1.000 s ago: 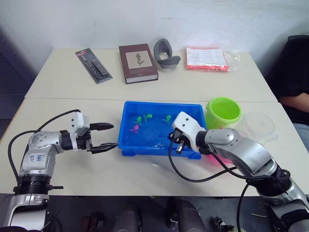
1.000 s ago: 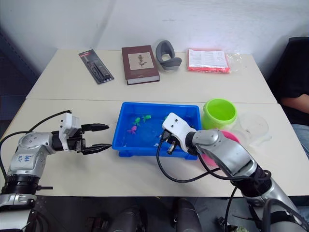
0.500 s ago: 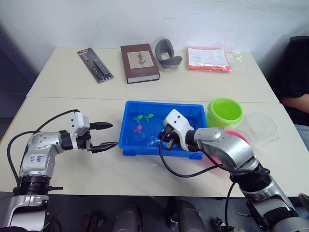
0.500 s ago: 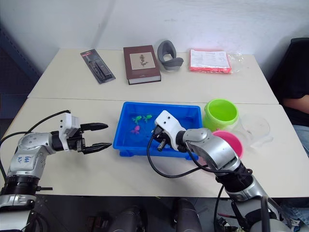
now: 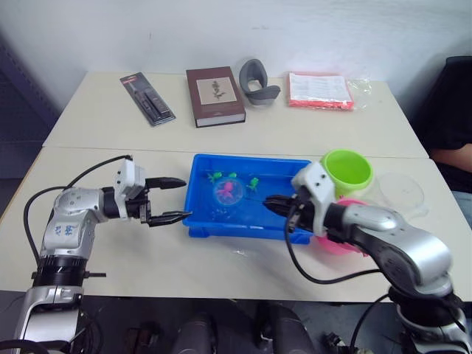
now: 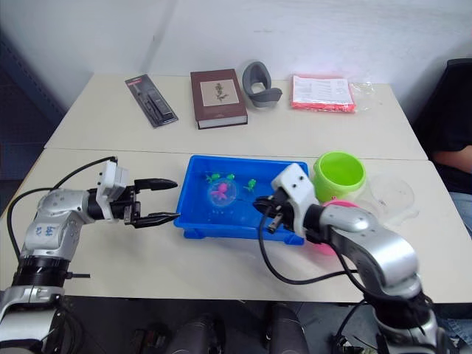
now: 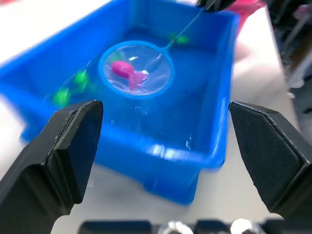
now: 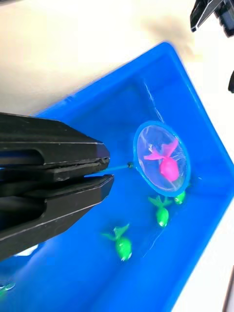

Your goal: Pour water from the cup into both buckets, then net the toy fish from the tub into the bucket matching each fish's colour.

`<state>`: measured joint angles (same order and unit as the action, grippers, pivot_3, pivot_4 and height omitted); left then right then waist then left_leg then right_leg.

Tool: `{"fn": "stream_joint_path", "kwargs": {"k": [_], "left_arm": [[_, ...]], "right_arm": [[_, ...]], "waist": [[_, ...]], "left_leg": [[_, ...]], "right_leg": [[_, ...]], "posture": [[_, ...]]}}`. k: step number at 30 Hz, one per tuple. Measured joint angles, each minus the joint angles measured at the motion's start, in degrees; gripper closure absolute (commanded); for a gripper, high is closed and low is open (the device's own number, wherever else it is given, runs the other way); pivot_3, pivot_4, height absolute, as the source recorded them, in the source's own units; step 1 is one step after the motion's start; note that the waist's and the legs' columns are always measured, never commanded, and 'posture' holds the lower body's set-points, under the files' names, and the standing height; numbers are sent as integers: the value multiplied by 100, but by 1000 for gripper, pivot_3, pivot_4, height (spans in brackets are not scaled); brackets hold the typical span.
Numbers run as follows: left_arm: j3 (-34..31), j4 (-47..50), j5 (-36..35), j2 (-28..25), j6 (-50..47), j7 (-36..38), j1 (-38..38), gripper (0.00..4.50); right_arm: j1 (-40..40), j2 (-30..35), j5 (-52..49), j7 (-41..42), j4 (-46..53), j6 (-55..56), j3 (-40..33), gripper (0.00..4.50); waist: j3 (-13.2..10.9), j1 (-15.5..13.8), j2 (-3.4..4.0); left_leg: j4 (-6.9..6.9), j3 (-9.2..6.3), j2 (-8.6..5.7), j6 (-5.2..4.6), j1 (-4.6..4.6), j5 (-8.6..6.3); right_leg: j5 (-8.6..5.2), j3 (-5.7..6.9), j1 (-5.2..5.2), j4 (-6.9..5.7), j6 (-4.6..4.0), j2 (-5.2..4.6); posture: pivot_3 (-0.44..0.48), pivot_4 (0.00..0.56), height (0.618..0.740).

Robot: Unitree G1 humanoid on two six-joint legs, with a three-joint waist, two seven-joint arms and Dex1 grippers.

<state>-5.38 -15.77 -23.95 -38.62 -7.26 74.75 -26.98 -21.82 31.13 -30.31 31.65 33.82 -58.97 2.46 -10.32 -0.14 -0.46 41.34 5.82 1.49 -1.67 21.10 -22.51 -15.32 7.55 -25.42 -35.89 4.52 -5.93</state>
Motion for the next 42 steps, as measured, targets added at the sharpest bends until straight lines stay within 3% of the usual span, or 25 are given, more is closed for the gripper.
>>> {"fn": "stream_joint_path", "kwargs": {"k": [5, 10, 18, 21, 23, 31, 38, 42], "left_arm": [[244, 150, -90, 106, -227, 285, -497, 63], [585, 79, -86, 685, -215, 366, -749, 63], [660, 394, -279, 1008, -479, 314, -432, 63], [763, 383, -275, 1156, -497, 324, -374, 63], [786, 357, -267, 1211, -474, 344, -431, 63], [891, 75, -197, 1445, -305, 385, -755, 63], [911, -225, -146, 1637, -168, 380, -869, 63], [910, -321, -125, 1756, -71, 359, -887, 63]], "right_arm": [[820, 44, -515, -48, 805, -200, -1015, 4500], [2091, 127, -1166, -182, 1782, -222, -2552, 4500], [4221, 342, -1840, 206, 2086, 409, -5066, 4500], [4842, 254, -1943, 376, 2085, 792, -5640, 4500], [5213, 177, -1916, 463, 2085, 1067, -5776, 4500], [5933, -28, -579, 567, 2042, 2523, -5665, 4500], [6723, -81, 2779, 597, 1093, 5905, -4598, 4500], [6592, -169, 4083, 113, 626, 7422, -4411, 4500]], "waist": [[0, 4, 0], [0, -18, 0], [2, -125, 3], [2, -130, 2], [2, -128, 3], [5, -110, 8], [5, -121, 9], [5, -109, 9]], "left_leg": [[0, 4, -1, 0, -4, 0], [-1, 4, -1, 1, -4, 0], [-4, 15, 0, 0, -23, 0], [-7, 20, 3, 0, -61, -1], [-22, 19, 4, -3, -100, -5], [-25, 28, 7, -3, -102, -6], [-24, 37, -3, -4, -105, -7], [-24, 42, 6, 0, -110, -5]], "right_leg": [[0, -7, 1, -1, 1, 5], [1, -17, 2, 1, 1, 16], [5, -50, 9, 2, 8, 28], [5, -58, 47, 6, 8, 33], [5, -78, 93, 40, 7, 32], [5, -122, 87, 27, 7, 39], [5, -128, 87, 37, 8, 36], [4, -134, 85, 36, 7, 41]], "posture": [[0, 150, 740], [0, 150, 740], [0, 150, 740], [0, 150, 740], [0, 150, 740], [0, 150, 740], [0, 150, 740], [0, 150, 740]]}}
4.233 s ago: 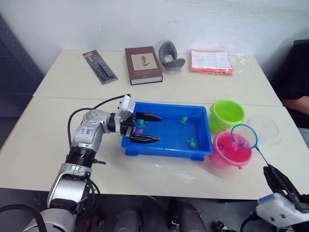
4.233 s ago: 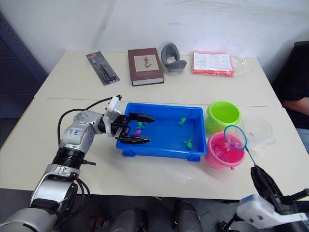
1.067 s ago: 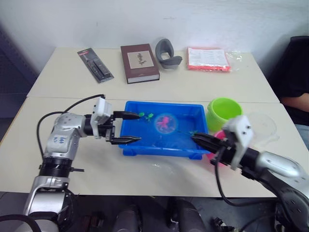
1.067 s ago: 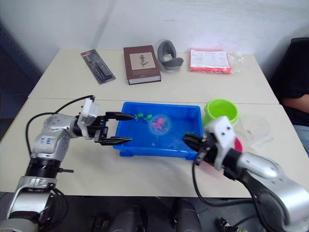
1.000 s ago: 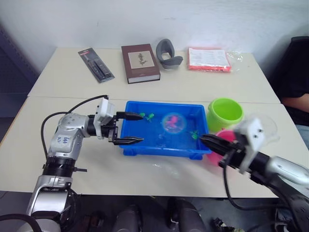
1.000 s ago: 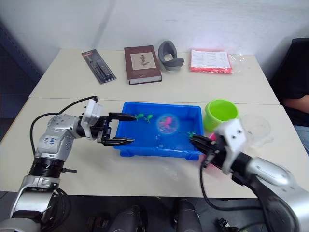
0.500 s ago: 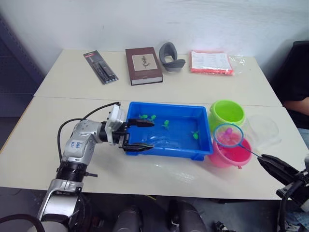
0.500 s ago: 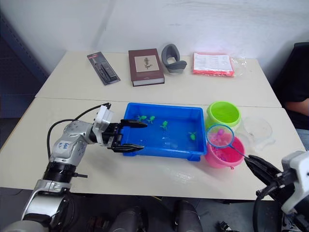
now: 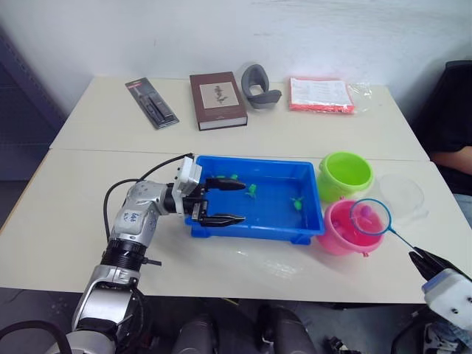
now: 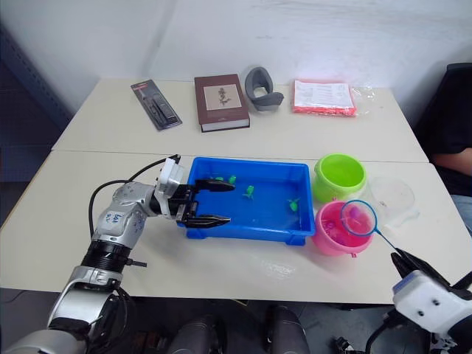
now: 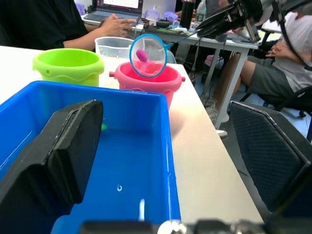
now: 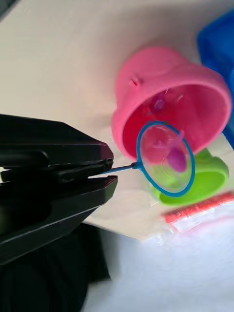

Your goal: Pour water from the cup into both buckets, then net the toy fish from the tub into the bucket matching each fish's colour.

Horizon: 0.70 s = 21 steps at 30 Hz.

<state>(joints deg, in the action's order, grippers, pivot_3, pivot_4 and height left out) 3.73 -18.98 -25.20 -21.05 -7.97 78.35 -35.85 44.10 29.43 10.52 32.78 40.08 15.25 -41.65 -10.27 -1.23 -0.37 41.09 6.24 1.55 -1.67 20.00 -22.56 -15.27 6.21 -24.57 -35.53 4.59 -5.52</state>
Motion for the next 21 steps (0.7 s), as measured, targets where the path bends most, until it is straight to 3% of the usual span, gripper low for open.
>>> {"fn": "stream_joint_path", "kwargs": {"k": [7, 11, 14, 17, 21], "left_arm": [[-4, -21, 59, 43, 122, -75, -25, 63], [-39, -167, 83, 40, 231, -112, -25, 63], [-44, -225, 107, 29, 308, -137, -26, 63], [-98, -338, 117, -70, 378, -145, -52, 63], [-146, -445, 153, -214, 427, -161, -133, 63]], "right_arm": [[-14, 136, 1543, -602, -429, 1575, 40, 4500], [-112, 134, 1372, -625, -538, 1495, 35, 4500], [-346, -27, 339, -525, -364, 667, 59, 4500], [-597, -7, -2551, -652, 714, -1689, 559, 4500], [-1186, 1148, -5433, -1649, 1474, -4014, 942, 4500]], "waist": [[0, 5, 0], [0, 3, 1], [0, 3, 1], [0, 16, 2], [-1, 52, 0]], "left_leg": [[-6, 19, 4, 8, -27, 0], [-6, 22, 5, 8, -31, -1], [-6, 22, 9, 7, -32, -1], [-4, 13, 19, 7, -37, -1], [-5, 10, 15, 0, -42, -5]], "right_leg": [[-5, -21, 4, -7, -8, 3], [-6, -24, 4, -9, -10, 2], [-7, -24, 4, -12, -12, 0], [-12, -21, 4, -24, -24, -36], [-17, 0, 7, -31, -32, -67]], "posture": [[0, 150, 740], [0, 150, 740], [0, 150, 740], [0, 150, 740], [0, 150, 740]]}}
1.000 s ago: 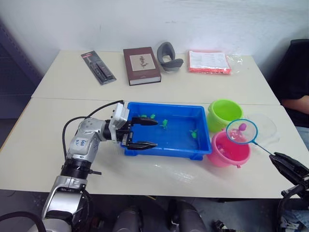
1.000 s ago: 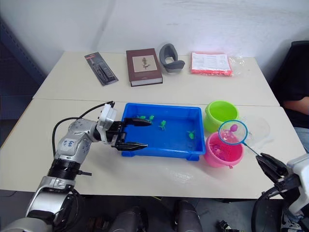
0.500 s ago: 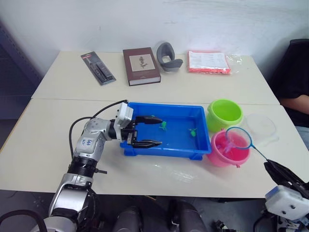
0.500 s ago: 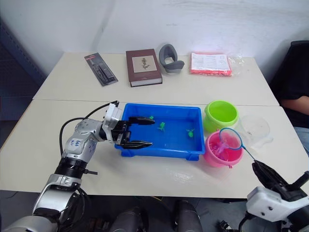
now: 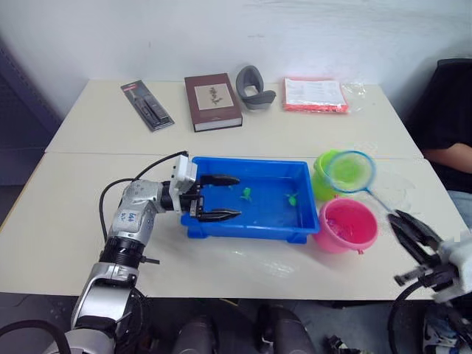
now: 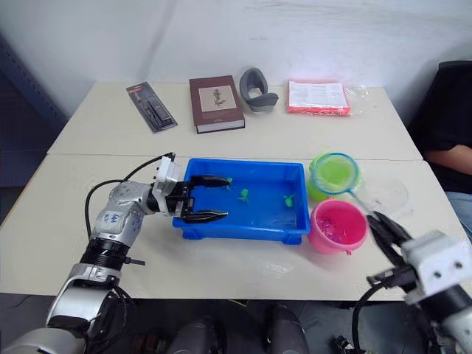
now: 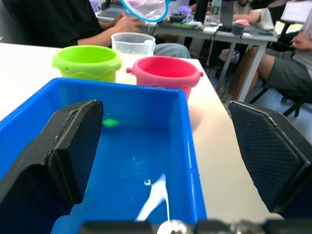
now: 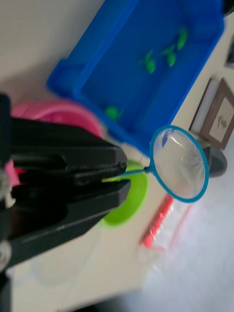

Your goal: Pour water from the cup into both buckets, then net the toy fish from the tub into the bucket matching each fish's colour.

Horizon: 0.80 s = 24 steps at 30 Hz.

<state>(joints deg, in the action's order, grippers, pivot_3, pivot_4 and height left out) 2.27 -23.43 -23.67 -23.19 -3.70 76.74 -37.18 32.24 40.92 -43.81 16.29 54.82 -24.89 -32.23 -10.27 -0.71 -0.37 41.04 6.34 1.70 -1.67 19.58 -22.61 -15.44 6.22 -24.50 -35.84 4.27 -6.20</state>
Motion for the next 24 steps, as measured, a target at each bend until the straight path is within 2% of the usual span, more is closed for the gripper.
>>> {"fn": "stream_joint_path", "kwargs": {"k": [3, 6, 9, 12, 14, 19, 24], "left_arm": [[-79, -43, 24, -153, 28, 9, -19, 63], [-125, -85, 39, -240, 61, 12, -50, 63], [-159, -139, 53, -276, 72, -18, -39, 63], [-177, -117, 58, -279, 68, -69, -29, 63], [-176, -34, 57, -272, 61, -112, 2, 63], [-188, 129, 55, -270, 21, -224, 122, 63], [-188, 250, 52, -260, -4, -289, 167, 63]], "right_arm": [[-754, 811, -1731, -945, -27, -928, 392, 4500], [-1623, 1992, -3699, -2183, -282, -1472, 825, 4500], [-2528, 2590, -5389, -3223, -861, -1575, 1679, 4500], [-3270, 2898, -6342, -4089, -1325, -1661, 2454, 4500], [-3621, 2868, -6661, -4561, -1628, -1654, 2830, 4500], [-4115, 2801, -6786, -5146, -2096, -1884, 3384, 4500], [-4450, 2547, -6812, -5263, -2485, -2178, 3446, 4500]], "waist": [[-1, 0, -1], [-4, -1, -4], [-8, -46, -13], [-8, -63, -14], [-8, -73, -14], [-8, -64, -13], [-8, -74, -13]], "left_leg": [[-1, -3, -4, -1, 6, 0], [0, -5, -6, -1, 8, 0], [5, -14, -10, -4, 25, 3], [21, -37, -8, -6, 60, 4], [25, -44, -13, -6, 74, 4], [24, -50, -14, -10, 85, 3], [24, -56, -10, -10, 87, 3]], "right_leg": [[0, 8, -4, 1, 0, -5], [0, 14, 0, 6, 1, -10], [4, 29, -4, 15, 6, -13], [9, 56, -11, 31, 14, -15], [12, 67, -14, 32, 19, -20], [20, 81, -9, 39, 32, -17], [20, 87, -7, 42, 32, -15]], "posture": [[0, 150, 740], [0, 150, 740], [0, 150, 740], [0, 150, 740], [0, 150, 740], [0, 150, 740], [0, 150, 740]]}}
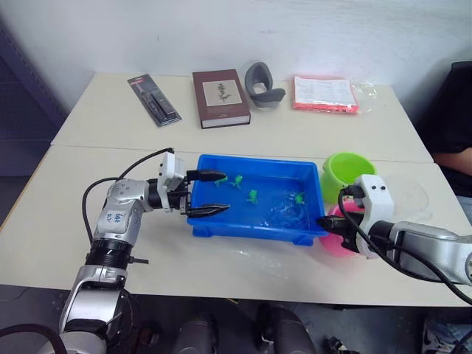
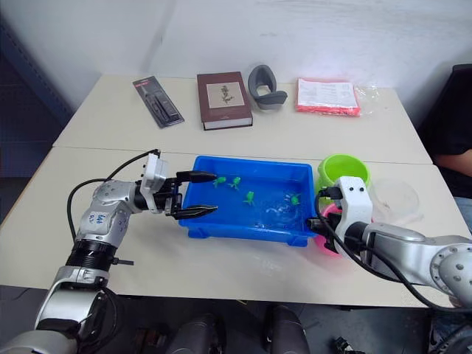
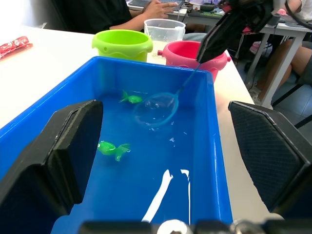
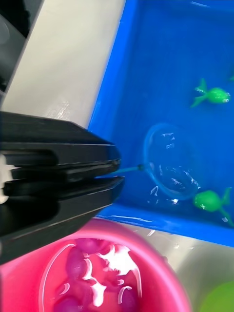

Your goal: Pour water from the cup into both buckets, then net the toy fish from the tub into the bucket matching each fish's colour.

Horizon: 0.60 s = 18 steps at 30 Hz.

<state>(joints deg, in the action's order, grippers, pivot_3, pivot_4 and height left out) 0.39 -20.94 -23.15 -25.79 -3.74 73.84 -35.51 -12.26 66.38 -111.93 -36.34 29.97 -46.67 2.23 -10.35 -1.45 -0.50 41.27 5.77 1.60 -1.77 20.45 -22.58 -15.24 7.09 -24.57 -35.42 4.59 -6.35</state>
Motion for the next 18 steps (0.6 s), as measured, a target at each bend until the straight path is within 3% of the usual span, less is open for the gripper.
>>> {"fn": "stream_joint_path", "kwargs": {"k": [9, 18], "left_arm": [[-5, 0, -1, 23, 20, -84, 35, 63], [-12, 1, -6, 42, 78, -96, 46, 63]], "right_arm": [[-91, -476, -8, -361, -373, -375, -17, 4500], [-515, -1171, -84, -1490, -538, -156, -27, 4500]], "waist": [[0, 8, 2], [1, 8, 4]], "left_leg": [[-2, -3, 1, 0, 3, 0], [-1, -7, -1, 0, 8, 0]], "right_leg": [[0, 5, 1, 3, 0, 1], [0, 8, 0, 5, 0, 0]], "posture": [[0, 150, 740], [0, 150, 740]]}}
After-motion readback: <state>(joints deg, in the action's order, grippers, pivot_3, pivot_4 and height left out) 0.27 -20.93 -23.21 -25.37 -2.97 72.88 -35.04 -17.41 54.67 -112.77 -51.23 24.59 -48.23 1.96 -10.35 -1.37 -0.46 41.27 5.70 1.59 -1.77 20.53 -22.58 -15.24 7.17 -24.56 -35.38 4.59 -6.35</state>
